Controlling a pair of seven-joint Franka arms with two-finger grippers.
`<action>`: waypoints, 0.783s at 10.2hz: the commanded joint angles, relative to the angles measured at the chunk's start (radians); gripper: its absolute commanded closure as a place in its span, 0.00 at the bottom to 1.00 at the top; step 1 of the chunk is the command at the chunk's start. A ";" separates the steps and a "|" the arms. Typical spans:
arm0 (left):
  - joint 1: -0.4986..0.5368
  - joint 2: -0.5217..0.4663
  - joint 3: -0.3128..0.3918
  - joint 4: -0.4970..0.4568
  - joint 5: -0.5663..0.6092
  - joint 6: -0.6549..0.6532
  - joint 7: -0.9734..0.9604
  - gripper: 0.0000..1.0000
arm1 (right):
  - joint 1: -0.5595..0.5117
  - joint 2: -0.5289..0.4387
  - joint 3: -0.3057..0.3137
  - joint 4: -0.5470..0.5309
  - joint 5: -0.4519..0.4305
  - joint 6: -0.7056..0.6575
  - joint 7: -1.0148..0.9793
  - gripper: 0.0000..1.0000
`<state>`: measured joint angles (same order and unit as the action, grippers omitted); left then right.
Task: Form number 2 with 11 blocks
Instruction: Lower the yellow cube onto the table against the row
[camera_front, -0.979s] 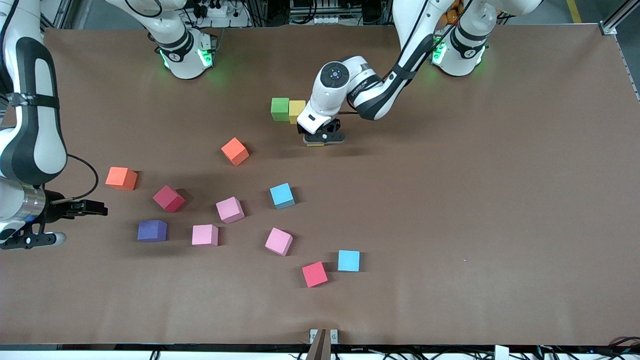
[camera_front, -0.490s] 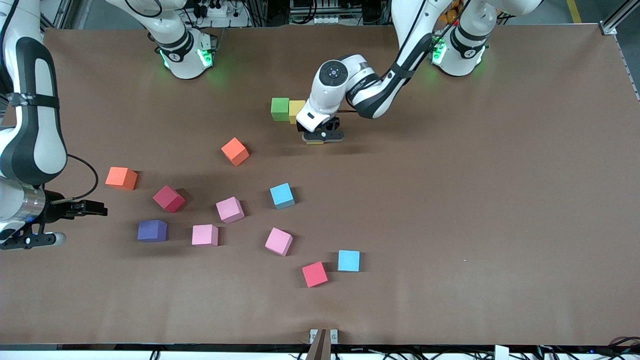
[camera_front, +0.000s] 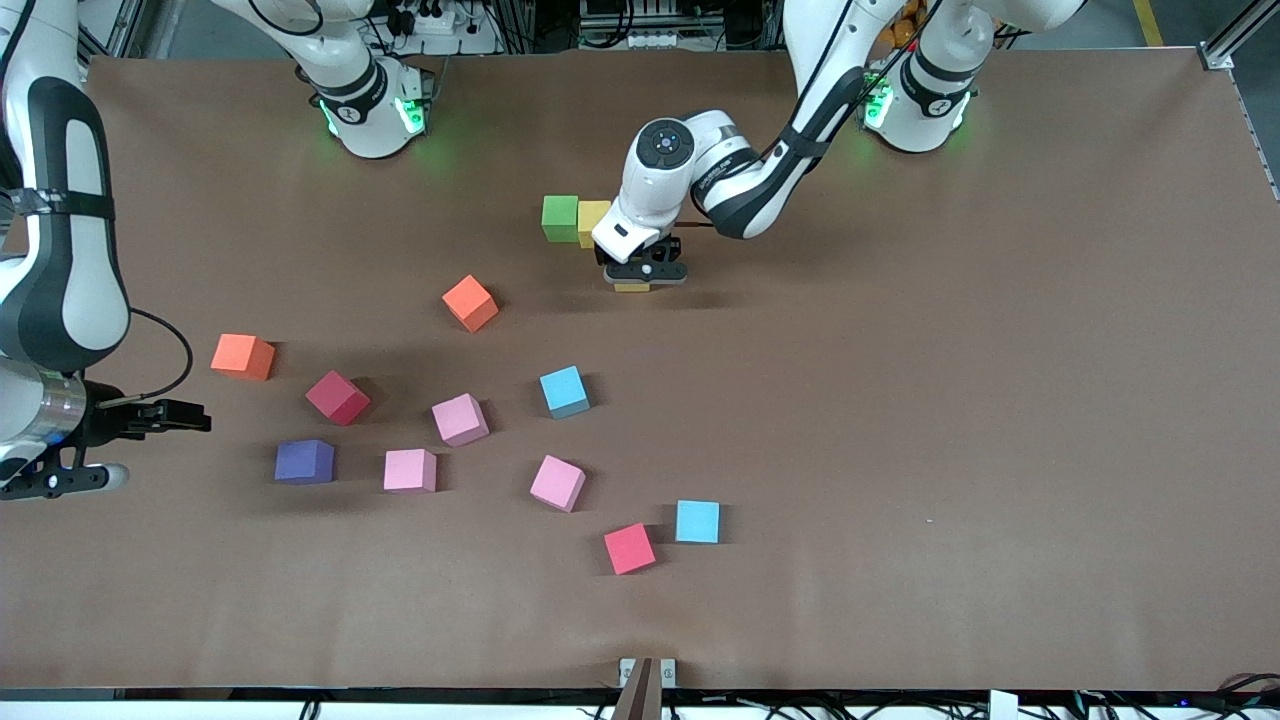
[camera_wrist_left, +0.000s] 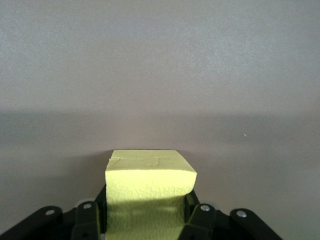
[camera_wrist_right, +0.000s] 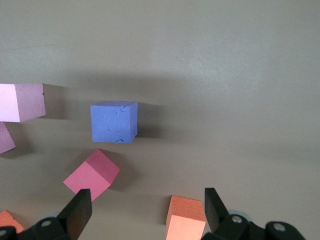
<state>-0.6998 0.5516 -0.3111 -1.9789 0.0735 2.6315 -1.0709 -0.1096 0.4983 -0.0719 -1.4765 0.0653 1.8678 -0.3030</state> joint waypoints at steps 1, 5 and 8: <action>0.000 -0.019 -0.003 -0.014 0.032 0.015 -0.038 0.94 | -0.013 0.002 0.011 0.005 0.019 -0.001 -0.018 0.00; -0.003 -0.012 -0.002 -0.011 0.035 0.021 -0.049 0.94 | -0.013 0.002 0.011 0.005 0.021 -0.001 -0.018 0.00; -0.003 -0.010 -0.002 -0.011 0.060 0.024 -0.050 0.64 | -0.012 0.000 0.011 0.005 0.019 -0.001 -0.018 0.00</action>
<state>-0.7027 0.5516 -0.3116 -1.9787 0.0918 2.6391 -1.0848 -0.1096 0.4984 -0.0715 -1.4765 0.0657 1.8679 -0.3037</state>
